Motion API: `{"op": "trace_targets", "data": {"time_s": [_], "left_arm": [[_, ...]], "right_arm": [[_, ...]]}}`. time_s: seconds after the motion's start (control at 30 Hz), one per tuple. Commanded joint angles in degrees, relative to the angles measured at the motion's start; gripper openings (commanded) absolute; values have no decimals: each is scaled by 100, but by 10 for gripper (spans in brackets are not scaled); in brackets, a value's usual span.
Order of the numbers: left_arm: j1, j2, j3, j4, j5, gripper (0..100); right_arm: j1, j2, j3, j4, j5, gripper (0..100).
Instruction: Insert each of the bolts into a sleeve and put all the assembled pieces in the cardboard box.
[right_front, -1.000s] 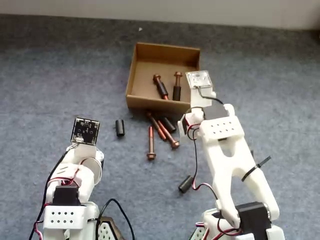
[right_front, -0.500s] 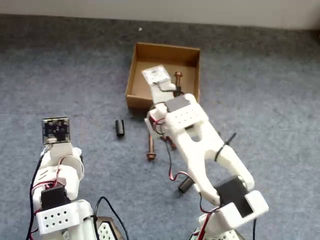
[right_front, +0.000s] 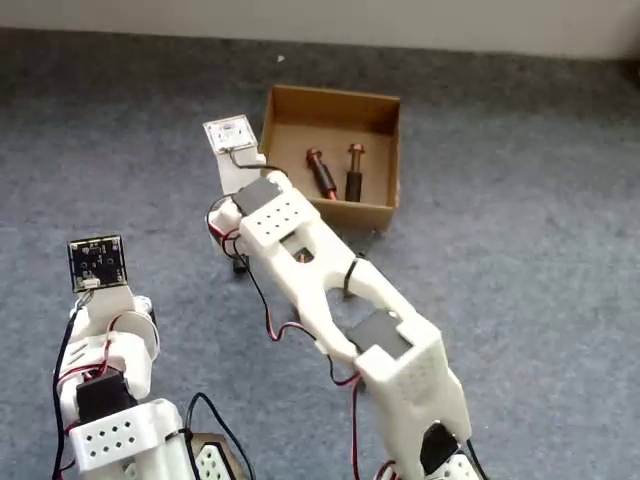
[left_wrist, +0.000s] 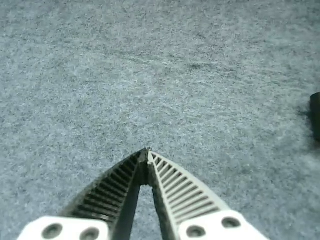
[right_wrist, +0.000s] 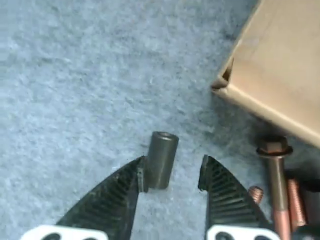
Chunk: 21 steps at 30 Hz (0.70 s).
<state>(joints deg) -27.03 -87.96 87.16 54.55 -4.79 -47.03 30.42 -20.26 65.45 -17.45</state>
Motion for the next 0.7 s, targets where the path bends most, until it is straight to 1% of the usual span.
{"op": "trace_targets", "data": {"time_s": [0.0,0.13,0.33,0.47,0.67], "left_arm": [[-31,-31,-295,-79,-26,8],[-22,-31,-295,-79,-26,8],[-13,-31,-286,-79,-26,8],[-13,-31,-286,-79,-26,8],[-13,-31,-277,-79,-26,8]], "right_arm": [[-57,233,-857,198,-264,163],[-57,796,-1692,629,-369,163],[-57,1771,-2677,980,-352,163],[-136,2229,-3380,1587,-360,163],[-286,2818,-4040,2035,-360,163]]}}
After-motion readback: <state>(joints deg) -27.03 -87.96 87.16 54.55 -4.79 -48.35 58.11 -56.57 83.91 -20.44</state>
